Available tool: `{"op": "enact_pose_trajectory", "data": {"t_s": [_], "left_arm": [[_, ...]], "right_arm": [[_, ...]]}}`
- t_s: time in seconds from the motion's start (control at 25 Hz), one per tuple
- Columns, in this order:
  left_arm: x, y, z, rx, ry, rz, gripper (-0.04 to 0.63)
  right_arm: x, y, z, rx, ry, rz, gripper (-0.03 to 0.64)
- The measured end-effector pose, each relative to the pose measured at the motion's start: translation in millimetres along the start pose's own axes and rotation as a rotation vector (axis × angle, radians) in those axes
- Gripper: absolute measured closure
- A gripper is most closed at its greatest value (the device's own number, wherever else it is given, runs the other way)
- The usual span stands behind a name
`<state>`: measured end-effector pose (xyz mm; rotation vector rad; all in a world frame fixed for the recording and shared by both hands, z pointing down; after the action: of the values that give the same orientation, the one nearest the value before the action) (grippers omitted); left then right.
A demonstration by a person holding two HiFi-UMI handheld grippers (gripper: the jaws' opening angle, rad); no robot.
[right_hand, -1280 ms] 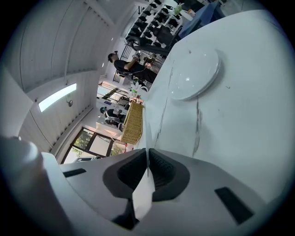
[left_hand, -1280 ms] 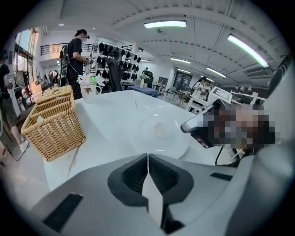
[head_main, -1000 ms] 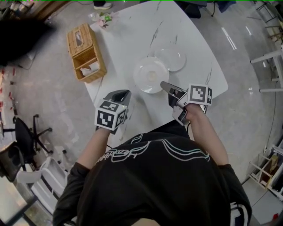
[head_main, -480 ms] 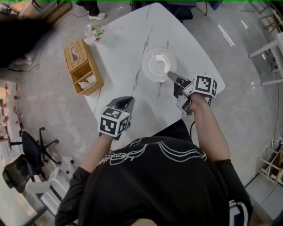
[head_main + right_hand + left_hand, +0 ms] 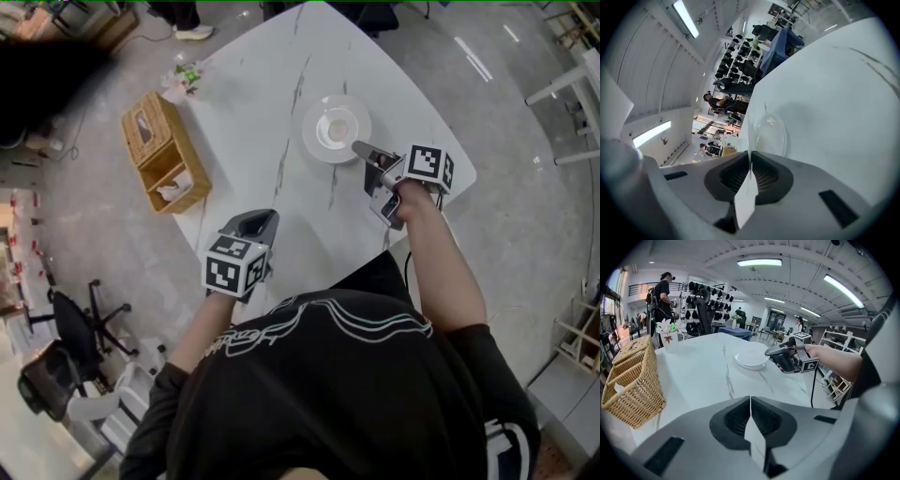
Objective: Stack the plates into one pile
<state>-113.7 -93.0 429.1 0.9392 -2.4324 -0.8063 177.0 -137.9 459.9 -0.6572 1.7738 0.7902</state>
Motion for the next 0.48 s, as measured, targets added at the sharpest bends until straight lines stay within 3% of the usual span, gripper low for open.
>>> {"op": "enact_pose_trajectory", "data": {"t_s": [0.32,0.48], "left_arm": [[0.1,3.0,-6.2,0.014,0.002,-0.011,0.568],[-0.1,6.9,-7.6,0.019,0.003,-0.006,0.568]], "right_arm": [[-10.7,-0.3,1.6,-0.013,-0.001,-0.006,0.568],[-5.4,3.3,-0.4,0.029,-0.031,0.071,0.443]]}}
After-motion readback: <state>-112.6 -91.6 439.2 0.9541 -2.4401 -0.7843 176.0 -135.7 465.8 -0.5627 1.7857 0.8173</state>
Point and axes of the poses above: the fingertips, and each gripper's own axes: z backward along the fingers, x to its left, y out of its underside, the point moved 7 cm from there along z, backward along the fingers, and after that the axes turned 6 degrees about -y, right-handed, at the moved point
